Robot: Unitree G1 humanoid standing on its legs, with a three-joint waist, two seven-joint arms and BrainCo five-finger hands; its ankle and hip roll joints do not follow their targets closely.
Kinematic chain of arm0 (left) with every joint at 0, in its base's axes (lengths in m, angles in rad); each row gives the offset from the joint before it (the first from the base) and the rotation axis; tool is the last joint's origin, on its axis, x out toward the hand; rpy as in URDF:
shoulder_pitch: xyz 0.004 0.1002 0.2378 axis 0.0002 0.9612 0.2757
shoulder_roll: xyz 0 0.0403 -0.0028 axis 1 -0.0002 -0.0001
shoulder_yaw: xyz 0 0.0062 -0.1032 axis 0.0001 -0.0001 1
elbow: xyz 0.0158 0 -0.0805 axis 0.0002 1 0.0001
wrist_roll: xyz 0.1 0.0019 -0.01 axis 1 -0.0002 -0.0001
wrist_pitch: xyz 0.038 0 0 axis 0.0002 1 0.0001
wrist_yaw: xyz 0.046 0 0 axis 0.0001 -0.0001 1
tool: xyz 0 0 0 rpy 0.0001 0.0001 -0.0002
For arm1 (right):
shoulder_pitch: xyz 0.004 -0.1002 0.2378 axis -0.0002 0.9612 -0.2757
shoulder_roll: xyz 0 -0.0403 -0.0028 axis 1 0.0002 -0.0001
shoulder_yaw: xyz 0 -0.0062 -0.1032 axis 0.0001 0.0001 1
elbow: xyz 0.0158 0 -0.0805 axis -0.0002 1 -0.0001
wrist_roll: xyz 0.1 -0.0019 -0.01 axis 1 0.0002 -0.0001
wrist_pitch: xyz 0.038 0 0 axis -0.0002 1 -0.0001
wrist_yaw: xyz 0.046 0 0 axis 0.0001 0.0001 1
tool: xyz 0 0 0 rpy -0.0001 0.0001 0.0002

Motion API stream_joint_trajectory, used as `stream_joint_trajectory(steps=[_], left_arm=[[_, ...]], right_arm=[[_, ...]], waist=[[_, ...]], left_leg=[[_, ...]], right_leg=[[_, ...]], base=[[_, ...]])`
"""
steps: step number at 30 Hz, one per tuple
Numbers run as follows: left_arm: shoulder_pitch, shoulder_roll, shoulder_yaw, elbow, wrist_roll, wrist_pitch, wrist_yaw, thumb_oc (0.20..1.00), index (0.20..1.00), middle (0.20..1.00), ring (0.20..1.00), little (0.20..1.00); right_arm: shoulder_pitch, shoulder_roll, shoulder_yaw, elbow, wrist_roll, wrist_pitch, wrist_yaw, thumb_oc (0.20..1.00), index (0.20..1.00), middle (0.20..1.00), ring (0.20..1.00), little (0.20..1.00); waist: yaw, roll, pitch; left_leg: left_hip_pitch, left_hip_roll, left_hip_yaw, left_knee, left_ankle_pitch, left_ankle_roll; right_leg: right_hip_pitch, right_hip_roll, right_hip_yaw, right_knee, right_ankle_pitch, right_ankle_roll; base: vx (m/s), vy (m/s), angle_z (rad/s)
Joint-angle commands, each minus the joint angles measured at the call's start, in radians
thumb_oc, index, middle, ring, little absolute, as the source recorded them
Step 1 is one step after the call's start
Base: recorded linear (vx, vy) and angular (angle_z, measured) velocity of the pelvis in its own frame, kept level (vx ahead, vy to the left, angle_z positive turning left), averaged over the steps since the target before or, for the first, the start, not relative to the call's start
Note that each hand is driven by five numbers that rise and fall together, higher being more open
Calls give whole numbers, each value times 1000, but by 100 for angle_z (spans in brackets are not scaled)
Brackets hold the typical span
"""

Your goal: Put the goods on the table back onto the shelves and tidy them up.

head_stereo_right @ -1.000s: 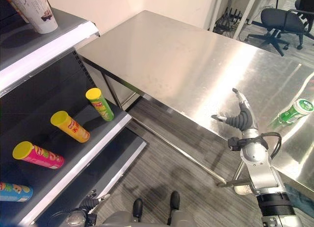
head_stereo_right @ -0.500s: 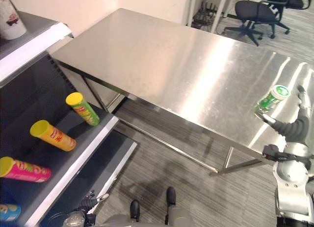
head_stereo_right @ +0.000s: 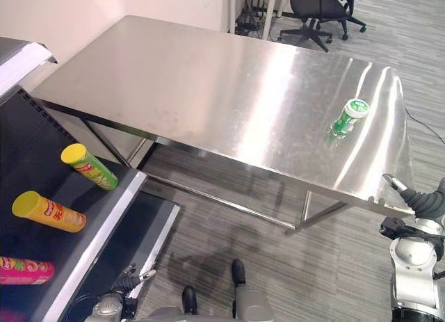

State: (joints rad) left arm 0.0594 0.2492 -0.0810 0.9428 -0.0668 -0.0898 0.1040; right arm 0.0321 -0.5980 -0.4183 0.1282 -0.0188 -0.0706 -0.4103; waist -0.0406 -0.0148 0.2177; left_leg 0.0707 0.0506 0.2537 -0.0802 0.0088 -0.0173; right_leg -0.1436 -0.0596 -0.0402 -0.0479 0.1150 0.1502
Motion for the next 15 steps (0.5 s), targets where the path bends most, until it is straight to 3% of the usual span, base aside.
stream_joint_trajectory(steps=[1,6,8,10,11,12,14,15], left_arm=[[-61,58,-8,-13,-6,-18,4,1000,1000,1000,1000,1000],[-53,94,-19,-33,-25,-23,-1,1000,1000,1000,1000,1000],[-53,112,-23,-32,-28,-24,-5,1000,1000,1000,1000,1000],[-52,129,-27,-30,-33,-29,-16,1000,1000,1000,1000,1000],[-52,129,-27,-30,-33,-29,-16,1000,1000,1000,1000,1000],[-47,126,-31,-34,-30,-27,-28,1000,1000,1000,1000,1000],[-43,120,-39,-36,-39,-29,-29,1000,1000,1000,1000,1000],[-35,114,-61,-58,-38,-33,-47,1000,1000,1000,1000,1000]], right_arm=[[-96,-119,5,-25,3,-33,-16,1000,1000,1000,1000,1000],[-163,-234,38,0,24,-42,9,1000,1000,1000,1000,1000],[-184,-285,52,10,32,-45,25,1000,1000,1000,1000,1000],[-204,-334,70,42,52,-50,42,1000,1000,1000,1000,1000],[-205,-335,71,42,52,-51,42,1000,1000,1000,1000,1000],[-202,-353,67,39,74,-47,73,1000,1000,1000,1000,1000],[-211,-373,66,42,91,-54,80,1000,1000,1000,1000,1000],[-232,-405,83,51,111,-61,95,1000,1000,1000,1000,1000]], waist=[[33,-6,40],[52,-3,39],[61,-20,39],[75,-41,30],[73,-40,31],[75,-49,17],[73,-46,15],[80,-43,20]], left_leg=[[-29,39,-107,142,-148,-53],[-17,115,-138,127,-139,-98],[11,140,-147,120,-144,-122],[32,170,-142,114,-138,-154],[32,171,-143,114,-138,-154],[34,207,-145,100,-103,-172],[16,223,-150,104,-78,-184],[-16,249,-173,158,-21,-177]], right_leg=[[25,-119,-7,172,-135,98],[-10,-225,-32,171,-65,112],[-25,-218,-47,166,-60,112],[0,-209,-118,148,-94,112],[2,-209,-119,147,-94,112],[28,-182,-124,158,-138,112],[39,-171,-132,167,-158,108],[61,-142,-140,183,-190,79]], base=[[7,-152,-28],[40,-262,0],[119,-463,22],[66,-369,18],[68,-452,8],[55,-407,42],[37,-369,52],[11,-217,18]])
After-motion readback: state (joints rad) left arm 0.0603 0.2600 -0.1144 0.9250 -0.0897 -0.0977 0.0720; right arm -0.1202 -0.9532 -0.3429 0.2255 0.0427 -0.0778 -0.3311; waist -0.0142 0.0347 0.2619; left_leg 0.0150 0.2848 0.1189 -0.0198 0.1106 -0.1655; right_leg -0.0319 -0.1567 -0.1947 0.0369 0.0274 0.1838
